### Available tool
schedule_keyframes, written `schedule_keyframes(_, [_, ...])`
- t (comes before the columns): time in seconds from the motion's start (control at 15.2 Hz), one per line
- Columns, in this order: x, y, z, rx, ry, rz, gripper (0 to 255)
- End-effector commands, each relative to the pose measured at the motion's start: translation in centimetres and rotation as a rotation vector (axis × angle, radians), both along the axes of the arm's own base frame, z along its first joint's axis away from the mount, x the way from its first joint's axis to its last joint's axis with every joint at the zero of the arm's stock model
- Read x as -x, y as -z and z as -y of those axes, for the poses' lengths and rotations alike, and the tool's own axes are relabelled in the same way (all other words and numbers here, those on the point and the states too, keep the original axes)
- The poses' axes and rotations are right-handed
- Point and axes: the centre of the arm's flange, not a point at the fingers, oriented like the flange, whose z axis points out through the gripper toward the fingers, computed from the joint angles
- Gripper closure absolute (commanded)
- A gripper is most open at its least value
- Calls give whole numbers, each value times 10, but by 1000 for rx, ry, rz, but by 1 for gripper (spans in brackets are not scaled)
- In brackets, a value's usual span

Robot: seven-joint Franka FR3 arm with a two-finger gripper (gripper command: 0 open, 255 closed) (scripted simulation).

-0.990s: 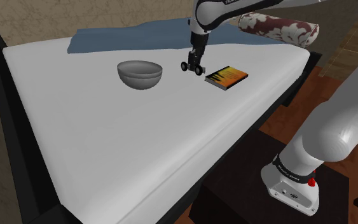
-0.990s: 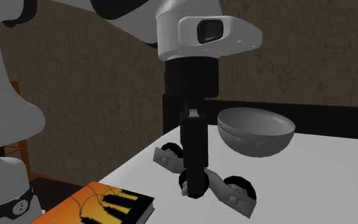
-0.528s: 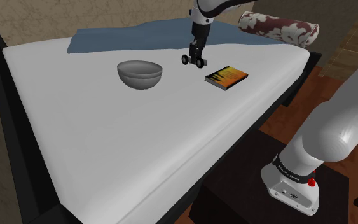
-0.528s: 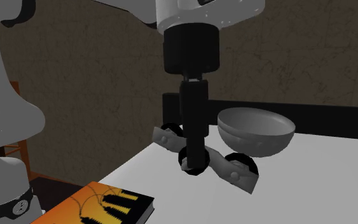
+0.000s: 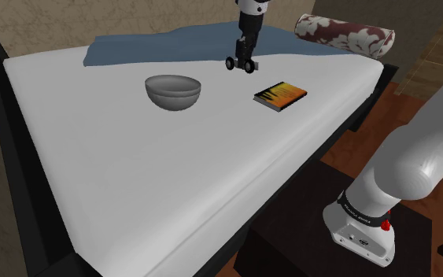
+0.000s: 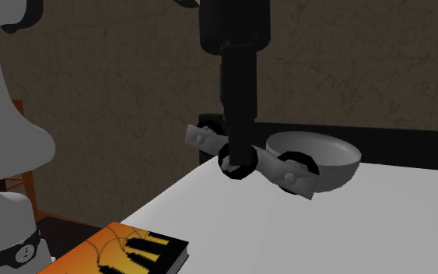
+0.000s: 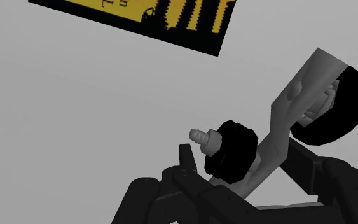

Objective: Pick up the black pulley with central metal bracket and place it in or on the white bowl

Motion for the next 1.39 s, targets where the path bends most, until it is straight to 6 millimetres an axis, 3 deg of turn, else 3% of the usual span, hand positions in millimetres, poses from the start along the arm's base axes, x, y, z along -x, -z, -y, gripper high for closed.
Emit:
schedule_keyframes(0.0, [0,-10,0,0,0,0,255])
schedule_keyframes(0.66, [0,-59,0,0,0,0,255])
schedule_keyframes(1.32, [-46,-61,-124,0,0,0,255])
